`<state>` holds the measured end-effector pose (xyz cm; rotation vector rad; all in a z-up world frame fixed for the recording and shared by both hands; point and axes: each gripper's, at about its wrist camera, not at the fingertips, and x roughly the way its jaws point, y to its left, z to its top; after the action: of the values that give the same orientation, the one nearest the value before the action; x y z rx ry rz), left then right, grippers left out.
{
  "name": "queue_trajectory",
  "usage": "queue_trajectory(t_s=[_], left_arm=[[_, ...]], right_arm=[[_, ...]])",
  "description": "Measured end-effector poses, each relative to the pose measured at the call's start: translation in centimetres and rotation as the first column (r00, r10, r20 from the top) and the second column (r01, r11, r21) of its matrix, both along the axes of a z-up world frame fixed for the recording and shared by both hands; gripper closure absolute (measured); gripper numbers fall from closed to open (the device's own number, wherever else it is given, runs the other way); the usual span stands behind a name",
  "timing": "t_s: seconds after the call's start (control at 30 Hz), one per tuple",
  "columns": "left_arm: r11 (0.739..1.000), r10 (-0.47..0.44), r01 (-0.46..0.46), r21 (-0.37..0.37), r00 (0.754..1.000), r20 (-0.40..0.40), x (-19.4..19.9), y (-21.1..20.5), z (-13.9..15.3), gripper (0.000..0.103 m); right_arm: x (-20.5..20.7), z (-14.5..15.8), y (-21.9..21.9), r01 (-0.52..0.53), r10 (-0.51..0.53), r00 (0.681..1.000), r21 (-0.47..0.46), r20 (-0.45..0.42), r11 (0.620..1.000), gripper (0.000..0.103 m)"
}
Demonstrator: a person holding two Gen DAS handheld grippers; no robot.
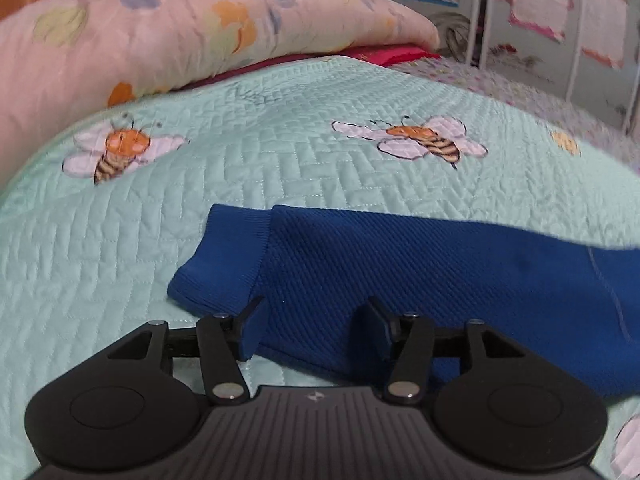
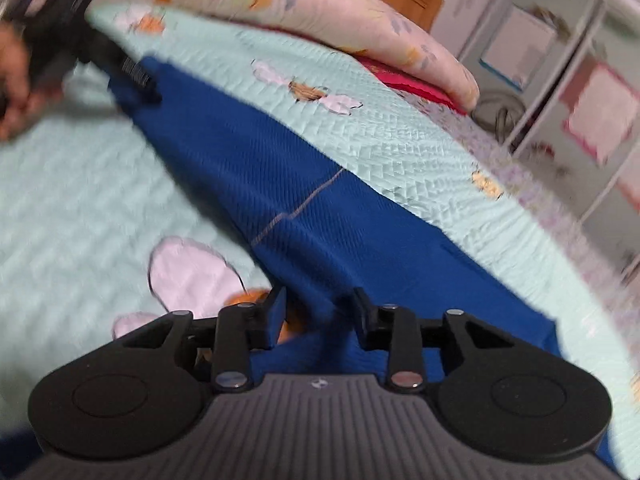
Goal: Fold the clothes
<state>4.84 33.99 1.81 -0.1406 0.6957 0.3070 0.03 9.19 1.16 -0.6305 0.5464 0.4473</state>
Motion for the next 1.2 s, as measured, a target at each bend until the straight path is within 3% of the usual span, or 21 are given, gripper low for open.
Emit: queue_trajectory(t_s=[0.03,0.07,0.17,0.33,0.47,0.53,0.6,0.67,0.73,0.77,0.8,0.83,0.87,0.9,1.03,1.1,1.17,1.2], left_arm=[[1.0,0.003,-0.003,-0.001,1.0,0.004,-0.1,-0.1,0.0,0.044],[1.0,0.002,-0.002,-0.003,1.0,0.005,-0.1,-0.1,0.1,0.044],[1.0,-0.002,0.002,-0.009,1.0,0.004,-0.1,-0.1,0.2,0.044],[1.0,-0.007,0.007,-0.024,1.0,-0.014,0.2,0.3,0.4,0.044],[0.996,0.047,-0.048,-0.07,0.999,-0.016,-0.1,0.5,1.3,0.044],[0.995,0.075,-0.075,-0.067,0.997,0.009,-0.7,0.1,2.2,0.045],[0.995,0.084,-0.081,-0.05,0.995,0.058,-1.5,-1.2,3.2,0.044],[0.999,0.014,-0.01,-0.037,0.996,0.092,-1.7,-3.2,3.6,0.044],[0.997,-0.073,0.073,0.0,0.995,0.061,-1.0,-5.5,3.0,0.044],[0.995,-0.1,0.099,0.021,0.995,0.021,-0.3,-6.3,2.3,0.043],[0.991,-0.125,0.126,0.041,0.992,-0.02,0.3,-7.1,1.6,0.041],[0.991,-0.125,0.127,0.051,0.991,-0.037,0.7,-7.2,1.0,0.038],[0.992,-0.113,0.115,0.057,0.993,-0.043,1.0,-6.8,0.6,0.029],[0.993,-0.101,0.104,0.062,0.994,-0.049,1.3,-6.4,0.1,0.023],[0.997,-0.06,0.058,-0.045,0.997,-0.047,1.1,-4.0,1.0,0.03],[0.987,-0.046,0.048,-0.153,0.999,0.016,0.6,-2.2,1.9,0.04],[0.962,-0.001,0.025,-0.271,0.996,0.087,0.4,0.0,2.7,0.04],[0.954,0.018,0.006,-0.299,0.997,0.078,0.7,0.8,2.4,0.04]], right_arm=[[-0.3,-0.3,0.0,-0.018,0.018,0.999,-0.014,0.026,1.0,0.077],[-0.6,-0.5,0.0,-0.033,0.034,0.998,-0.025,0.056,0.999,0.091],[-1.4,-1.0,-0.9,-0.076,0.076,0.991,-0.004,0.111,0.997,0.095],[-1.7,-1.1,-3.2,-0.131,0.126,0.989,0.063,0.071,0.989,0.093],[-1.6,-0.1,-3.9,-0.141,0.141,0.99,0.116,0.011,0.983,0.082],[-1.3,0.9,-5.0,-0.117,0.126,0.992,0.23,-0.029,0.966,0.078],[-0.3,2.2,-6.9,-0.033,0.084,0.991,0.43,-0.1,0.902,0.078],[1.3,2.7,-9.0,0.116,0.027,0.977,0.637,-0.21,0.762,0.079],[3.3,2.0,-10.2,0.262,-0.007,0.945,0.743,-0.327,0.616,0.082],[4.1,1.4,-10.1,0.308,0.002,0.926,0.761,-0.377,0.571,0.096],[4.8,0.8,-9.9,0.346,0.024,0.905,0.769,-0.424,0.537,0.103],[5.6,0.0,-9.3,0.389,0.038,0.874,0.746,-0.484,0.541,0.103],[6.2,-1.2,-8.4,0.441,0.029,0.826,0.677,-0.563,0.589,0.103],[6.2,-2.2,-7.9,0.459,0.026,0.802,0.643,-0.596,0.613,0.103],[5.3,-1.6,-8.2,0.457,0.043,0.78,0.615,-0.625,0.642,0.103],[4.9,-1.0,-8.5,0.436,0.071,0.799,0.658,-0.597,0.614,0.099],[5.0,-0.8,-9.0,0.432,0.084,0.821,0.711,-0.564,0.555,0.099],[5.1,-0.7,-9.3,0.43,0.086,0.832,0.734,-0.548,0.526,0.099]])
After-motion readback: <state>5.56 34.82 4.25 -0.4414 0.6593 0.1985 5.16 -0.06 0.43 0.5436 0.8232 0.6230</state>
